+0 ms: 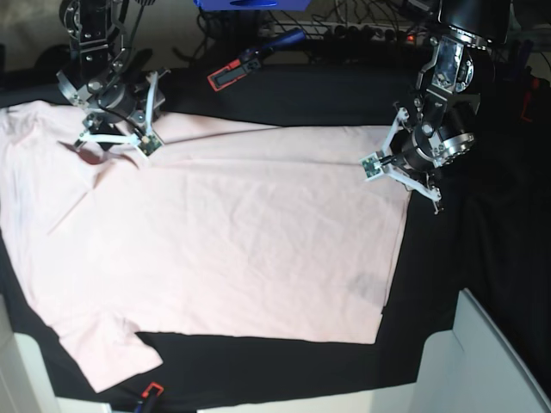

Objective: Fold the T-shirt properly

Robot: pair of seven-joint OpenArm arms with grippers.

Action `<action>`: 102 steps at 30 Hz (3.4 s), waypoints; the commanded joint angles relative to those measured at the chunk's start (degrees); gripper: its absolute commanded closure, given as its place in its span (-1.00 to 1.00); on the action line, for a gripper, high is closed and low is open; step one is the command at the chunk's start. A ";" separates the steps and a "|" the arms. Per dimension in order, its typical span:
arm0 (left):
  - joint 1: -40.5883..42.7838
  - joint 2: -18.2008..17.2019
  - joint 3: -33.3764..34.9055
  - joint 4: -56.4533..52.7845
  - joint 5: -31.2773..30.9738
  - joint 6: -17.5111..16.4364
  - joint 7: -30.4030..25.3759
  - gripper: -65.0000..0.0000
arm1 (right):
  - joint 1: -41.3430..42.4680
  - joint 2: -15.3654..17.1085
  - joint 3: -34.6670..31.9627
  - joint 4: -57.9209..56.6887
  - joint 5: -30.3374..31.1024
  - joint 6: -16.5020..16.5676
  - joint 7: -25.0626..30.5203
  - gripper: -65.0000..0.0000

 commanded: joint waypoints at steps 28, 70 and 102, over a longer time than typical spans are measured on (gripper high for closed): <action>-6.27 1.42 -0.30 -6.74 0.90 0.06 0.17 0.52 | 0.49 0.20 0.01 0.75 -0.12 -0.31 0.80 0.00; -9.18 0.98 4.71 -2.96 0.81 0.06 6.06 1.00 | 0.32 0.20 0.01 0.75 -0.12 -0.31 0.80 0.00; -11.29 0.98 4.97 -3.66 0.81 -1.30 9.49 1.00 | 0.32 0.20 0.01 0.75 -0.21 -0.31 0.80 0.00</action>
